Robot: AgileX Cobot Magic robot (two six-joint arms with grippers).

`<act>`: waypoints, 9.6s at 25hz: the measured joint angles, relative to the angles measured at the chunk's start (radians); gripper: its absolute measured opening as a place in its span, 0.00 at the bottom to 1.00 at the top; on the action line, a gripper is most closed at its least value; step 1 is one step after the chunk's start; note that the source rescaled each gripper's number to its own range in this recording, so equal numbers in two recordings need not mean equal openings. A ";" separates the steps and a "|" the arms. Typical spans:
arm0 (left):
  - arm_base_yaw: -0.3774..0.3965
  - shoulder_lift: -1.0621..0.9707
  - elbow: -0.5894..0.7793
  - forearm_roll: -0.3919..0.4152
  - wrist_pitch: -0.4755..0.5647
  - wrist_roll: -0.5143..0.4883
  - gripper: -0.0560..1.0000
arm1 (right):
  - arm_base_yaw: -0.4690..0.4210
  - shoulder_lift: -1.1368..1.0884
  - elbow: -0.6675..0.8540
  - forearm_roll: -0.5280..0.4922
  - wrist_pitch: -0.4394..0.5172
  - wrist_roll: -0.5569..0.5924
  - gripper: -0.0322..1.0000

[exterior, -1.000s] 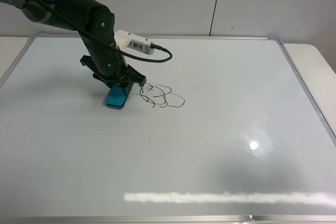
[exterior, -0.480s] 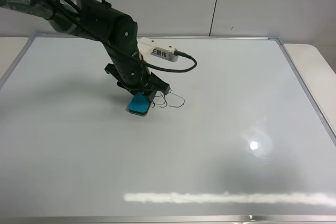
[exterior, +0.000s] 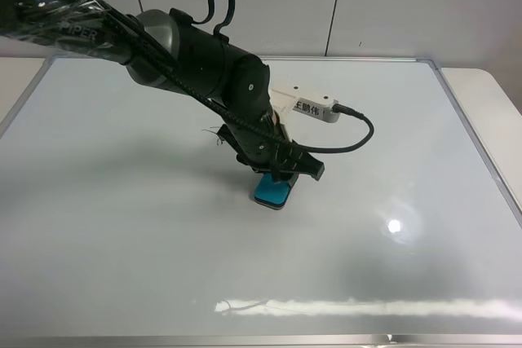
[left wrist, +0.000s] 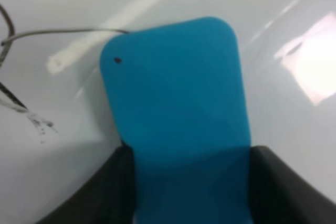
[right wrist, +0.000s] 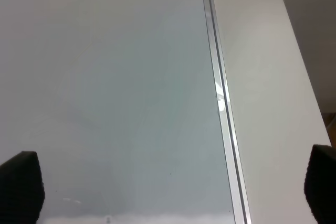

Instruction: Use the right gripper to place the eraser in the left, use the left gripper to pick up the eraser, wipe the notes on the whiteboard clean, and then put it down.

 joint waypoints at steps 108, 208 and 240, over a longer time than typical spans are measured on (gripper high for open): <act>0.336 0.036 -0.023 -0.056 -0.064 0.208 0.08 | 0.000 0.000 0.000 0.000 0.000 0.000 1.00; 0.595 -1.623 0.498 0.399 0.277 -0.214 1.00 | 0.000 0.000 0.000 0.000 0.000 0.000 1.00; 0.760 -2.136 0.840 0.228 0.606 -0.008 1.00 | 0.000 0.000 0.000 0.000 0.000 0.000 1.00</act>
